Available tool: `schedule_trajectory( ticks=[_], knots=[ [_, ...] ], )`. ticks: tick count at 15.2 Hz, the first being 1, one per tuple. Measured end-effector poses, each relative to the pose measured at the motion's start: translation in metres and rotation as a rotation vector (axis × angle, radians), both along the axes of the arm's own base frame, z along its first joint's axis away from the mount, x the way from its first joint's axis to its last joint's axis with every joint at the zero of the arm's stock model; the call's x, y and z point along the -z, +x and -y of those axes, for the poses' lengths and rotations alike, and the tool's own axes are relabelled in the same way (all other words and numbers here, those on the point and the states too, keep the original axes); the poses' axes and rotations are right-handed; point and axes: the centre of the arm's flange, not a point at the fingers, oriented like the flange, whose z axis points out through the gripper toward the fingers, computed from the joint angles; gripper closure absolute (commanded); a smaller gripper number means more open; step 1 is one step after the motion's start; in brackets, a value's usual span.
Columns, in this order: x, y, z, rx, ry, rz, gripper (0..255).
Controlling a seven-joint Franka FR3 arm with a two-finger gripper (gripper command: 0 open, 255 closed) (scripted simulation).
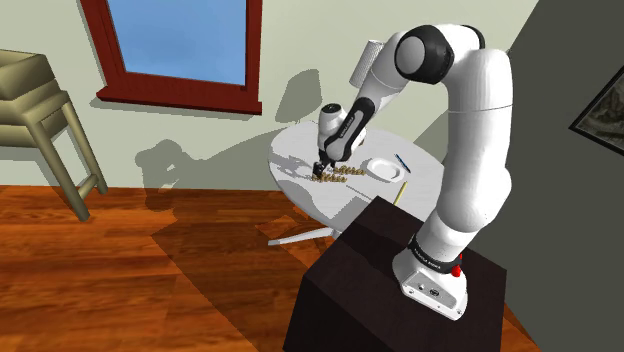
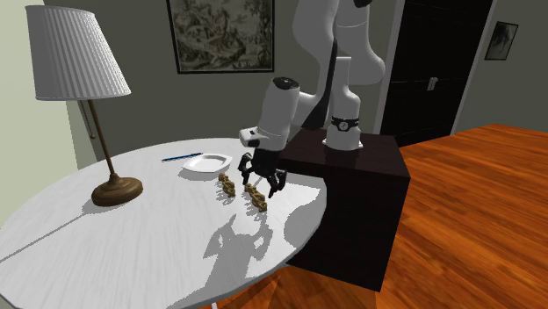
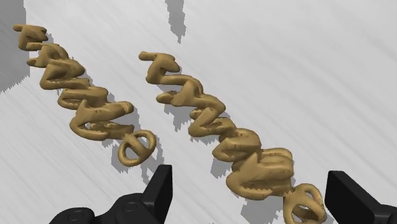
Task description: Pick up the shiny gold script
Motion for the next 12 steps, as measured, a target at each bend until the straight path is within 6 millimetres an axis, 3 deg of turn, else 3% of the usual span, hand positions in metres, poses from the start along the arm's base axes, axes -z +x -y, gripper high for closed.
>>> schedule_trajectory(
  ticks=[5, 6, 12],
  knots=[
    [0.028, -0.001, 0.000, 0.000, -0.001, -0.001, 0],
    [0.029, 0.000, 0.000, 0.000, -0.001, 0.000, 255],
    [0.030, 0.001, 0.001, -0.001, -0.001, 0.002, 255]
  ],
)
